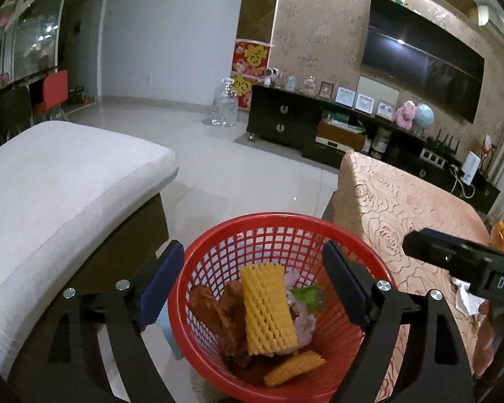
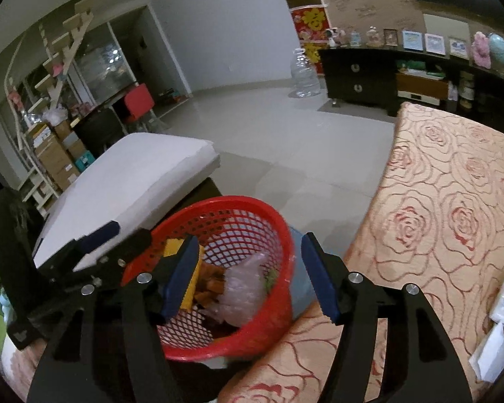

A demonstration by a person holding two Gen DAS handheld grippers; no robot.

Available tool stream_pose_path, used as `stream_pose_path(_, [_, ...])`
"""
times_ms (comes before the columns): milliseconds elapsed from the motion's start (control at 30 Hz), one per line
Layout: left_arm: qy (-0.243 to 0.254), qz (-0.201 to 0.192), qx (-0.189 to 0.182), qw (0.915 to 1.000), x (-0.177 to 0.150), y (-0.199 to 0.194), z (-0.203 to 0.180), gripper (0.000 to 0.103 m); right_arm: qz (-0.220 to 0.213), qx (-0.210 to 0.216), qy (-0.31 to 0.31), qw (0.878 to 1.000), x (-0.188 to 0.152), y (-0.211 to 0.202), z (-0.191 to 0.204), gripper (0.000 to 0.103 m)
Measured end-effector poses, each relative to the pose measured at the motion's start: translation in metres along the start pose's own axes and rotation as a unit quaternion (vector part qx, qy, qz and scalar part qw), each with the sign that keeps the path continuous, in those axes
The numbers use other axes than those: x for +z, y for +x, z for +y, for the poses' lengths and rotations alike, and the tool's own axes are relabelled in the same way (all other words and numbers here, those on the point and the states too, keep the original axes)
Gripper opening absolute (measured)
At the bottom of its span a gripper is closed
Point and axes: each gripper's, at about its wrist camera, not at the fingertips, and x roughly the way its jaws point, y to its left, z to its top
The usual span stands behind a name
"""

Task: Collect trash
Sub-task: 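Move the right tool back to the white tissue on the table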

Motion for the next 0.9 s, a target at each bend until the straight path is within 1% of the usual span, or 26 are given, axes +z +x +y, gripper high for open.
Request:
stream_pose_path(133, [0.004,-0.003,-0.005,1.0,0.001,-0.001,-0.007,0.082,-0.006,-0.021,0.004,1.0,-0.011,-0.012,-0.012,0.062])
stream_pose_path(233, [0.007,-0.004,-0.011,0.9999,0.001,-0.001,-0.014,0.082,-0.013,-0.041,0.005,0.999,-0.023,-0.023,-0.022,0.067])
stream_pose_path(367, [0.016,-0.004,-0.021,0.9996,0.0,-0.001,-0.027,0.082,-0.019,-0.075,0.005,0.997,-0.042,-0.044,-0.041,0.069])
stream_pose_path(467, [0.026,-0.005,-0.029,0.9992,-0.001,-0.001,-0.04,0.082,-0.021,-0.104,0.012,0.994,-0.058,-0.064,-0.063,0.07])
stream_pose_path(567, [0.034,-0.003,-0.038,0.9987,-0.002,0.0,-0.053,0.082,-0.025,-0.144,0.02,0.989,-0.075,-0.086,-0.092,0.071])
stream_pose_path(667, [0.042,-0.001,-0.047,0.998,-0.004,0.002,-0.063,0.082,-0.035,-0.188,0.041,0.981,-0.094,-0.113,-0.126,0.073])
stream_pose_path(733, [0.048,0.001,-0.052,0.9975,-0.005,0.002,-0.072,0.082,-0.043,-0.234,0.052,0.97,-0.107,-0.132,-0.148,0.074])
stream_pose_path(767, [0.051,0.001,-0.053,0.9973,-0.006,0.003,-0.075,0.082,-0.045,-0.263,0.06,0.962,-0.116,-0.141,-0.161,0.075])
stream_pose_path(833, [0.057,0.003,-0.056,0.9968,-0.007,0.004,-0.082,0.082,-0.04,-0.28,0.077,0.956,-0.127,-0.149,-0.179,0.078])
stream_pose_path(900, [0.062,0.005,-0.058,0.9964,-0.009,0.005,-0.089,0.082,-0.028,-0.276,0.103,0.955,-0.137,-0.153,-0.197,0.078])
